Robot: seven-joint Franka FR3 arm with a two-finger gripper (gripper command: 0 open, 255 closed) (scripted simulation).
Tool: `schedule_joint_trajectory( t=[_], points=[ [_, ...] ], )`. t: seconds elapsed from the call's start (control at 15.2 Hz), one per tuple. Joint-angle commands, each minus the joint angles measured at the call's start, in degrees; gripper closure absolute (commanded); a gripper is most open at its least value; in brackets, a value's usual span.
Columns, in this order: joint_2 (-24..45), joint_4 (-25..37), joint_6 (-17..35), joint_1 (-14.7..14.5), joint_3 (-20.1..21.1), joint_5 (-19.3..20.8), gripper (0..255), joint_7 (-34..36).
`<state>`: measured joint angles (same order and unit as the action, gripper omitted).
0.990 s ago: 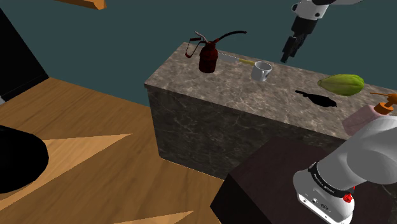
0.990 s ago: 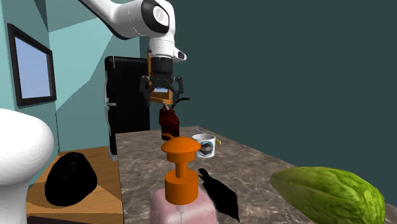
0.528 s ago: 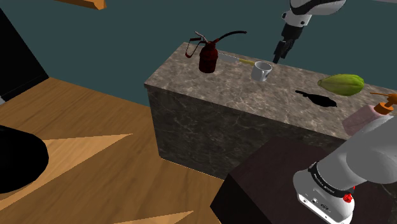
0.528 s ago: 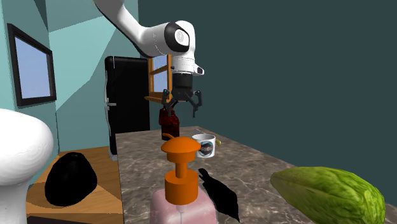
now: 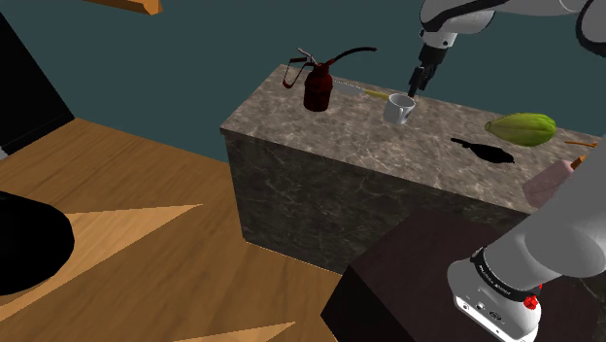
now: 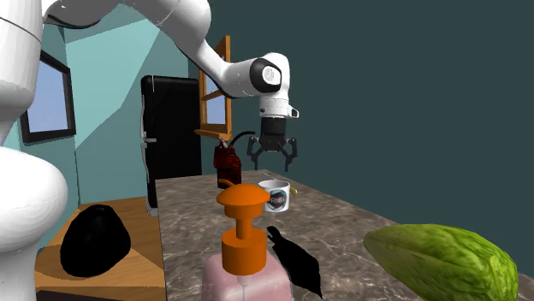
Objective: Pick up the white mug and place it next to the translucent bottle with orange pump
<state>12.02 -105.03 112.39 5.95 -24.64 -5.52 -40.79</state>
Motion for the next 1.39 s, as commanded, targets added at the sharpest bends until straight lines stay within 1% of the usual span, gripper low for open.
schedule_joint_trajectory(
  t=[0.0,0.26,0.33,0.79,1.32],
  points=[
    [4.71,3.57,0.60,1.35,0.03,-2.15,0,-2.06],
    [14.42,13.38,-0.43,4.93,0.78,-5.94,0,-5.36],
    [15.09,14.13,-0.55,5.24,0.89,-6.14,0,-5.53],
    [16.89,10.81,4.43,5.32,1.47,-7.11,0,-6.17],
    [16.89,10.81,4.42,5.33,1.47,-7.11,0,-6.18]
  ],
)
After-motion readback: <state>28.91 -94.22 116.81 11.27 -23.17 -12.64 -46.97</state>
